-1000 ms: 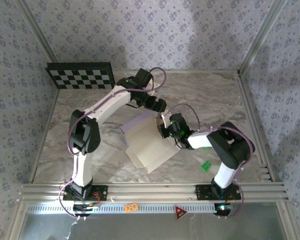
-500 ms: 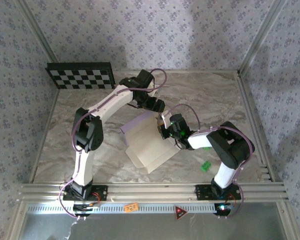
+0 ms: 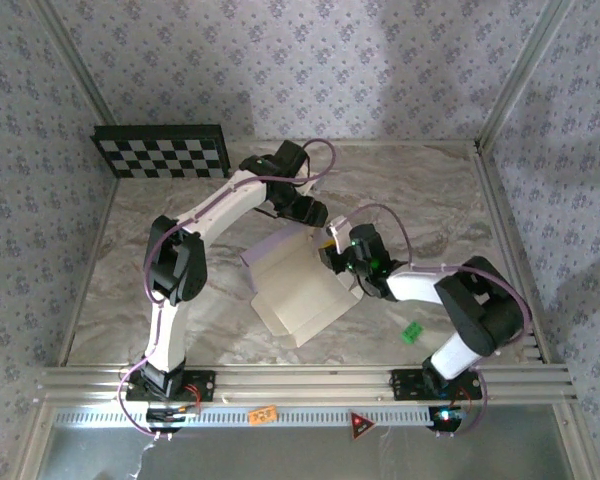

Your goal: Fold the paper box

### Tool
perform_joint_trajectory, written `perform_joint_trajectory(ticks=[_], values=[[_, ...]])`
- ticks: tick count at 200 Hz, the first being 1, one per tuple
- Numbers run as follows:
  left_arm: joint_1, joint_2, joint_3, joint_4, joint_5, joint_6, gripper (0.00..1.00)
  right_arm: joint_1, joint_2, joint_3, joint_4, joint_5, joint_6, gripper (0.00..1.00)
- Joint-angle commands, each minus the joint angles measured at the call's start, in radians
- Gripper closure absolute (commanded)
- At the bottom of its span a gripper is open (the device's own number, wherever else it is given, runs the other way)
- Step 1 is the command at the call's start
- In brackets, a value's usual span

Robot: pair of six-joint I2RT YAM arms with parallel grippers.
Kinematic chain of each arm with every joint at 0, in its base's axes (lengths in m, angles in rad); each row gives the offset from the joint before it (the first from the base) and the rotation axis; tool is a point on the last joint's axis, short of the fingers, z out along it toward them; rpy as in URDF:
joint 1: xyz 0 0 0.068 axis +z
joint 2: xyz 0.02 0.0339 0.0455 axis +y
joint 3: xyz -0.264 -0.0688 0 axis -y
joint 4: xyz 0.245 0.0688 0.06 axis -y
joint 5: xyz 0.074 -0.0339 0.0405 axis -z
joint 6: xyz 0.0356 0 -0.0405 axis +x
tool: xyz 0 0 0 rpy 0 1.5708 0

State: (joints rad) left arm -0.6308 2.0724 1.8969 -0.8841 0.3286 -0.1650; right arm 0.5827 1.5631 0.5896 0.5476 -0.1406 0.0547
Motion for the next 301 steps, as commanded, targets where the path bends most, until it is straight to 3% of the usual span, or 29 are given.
perform_joint_trajectory(ticks=[1, 31, 59, 132, 176, 202, 249, 301], values=[[-0.009, -0.019, -0.009, -0.037, 0.024, 0.03, 0.32, -0.047, -0.043, -0.008, -0.016, -0.114, -0.05, 0.71], [-0.009, -0.03, -0.027, -0.031, 0.036, 0.038, 0.32, -0.123, 0.026, 0.047, -0.016, -0.353, -0.114, 0.6], [-0.009, -0.036, -0.033, -0.032, 0.054, 0.044, 0.32, -0.161, 0.114, 0.106, 0.045, -0.511, -0.147, 0.57], [-0.011, -0.049, -0.053, -0.013, 0.1, 0.044, 0.38, -0.174, 0.293, 0.193, 0.204, -0.59, -0.086, 0.62], [-0.011, -0.067, -0.072, 0.021, 0.136, 0.026, 0.36, -0.142, 0.303, 0.164, 0.263, -0.5, -0.055, 0.81], [-0.01, -0.092, -0.099, 0.056, 0.169, -0.003, 0.28, -0.121, 0.278, 0.145, 0.259, -0.393, -0.055, 0.87], [-0.009, -0.163, -0.19, 0.139, 0.215, -0.059, 0.24, -0.082, 0.231, 0.116, 0.23, -0.221, -0.067, 1.0], [-0.008, -0.248, -0.304, 0.239, 0.261, -0.145, 0.18, -0.02, 0.203, 0.11, 0.159, 0.066, -0.058, 1.0]])
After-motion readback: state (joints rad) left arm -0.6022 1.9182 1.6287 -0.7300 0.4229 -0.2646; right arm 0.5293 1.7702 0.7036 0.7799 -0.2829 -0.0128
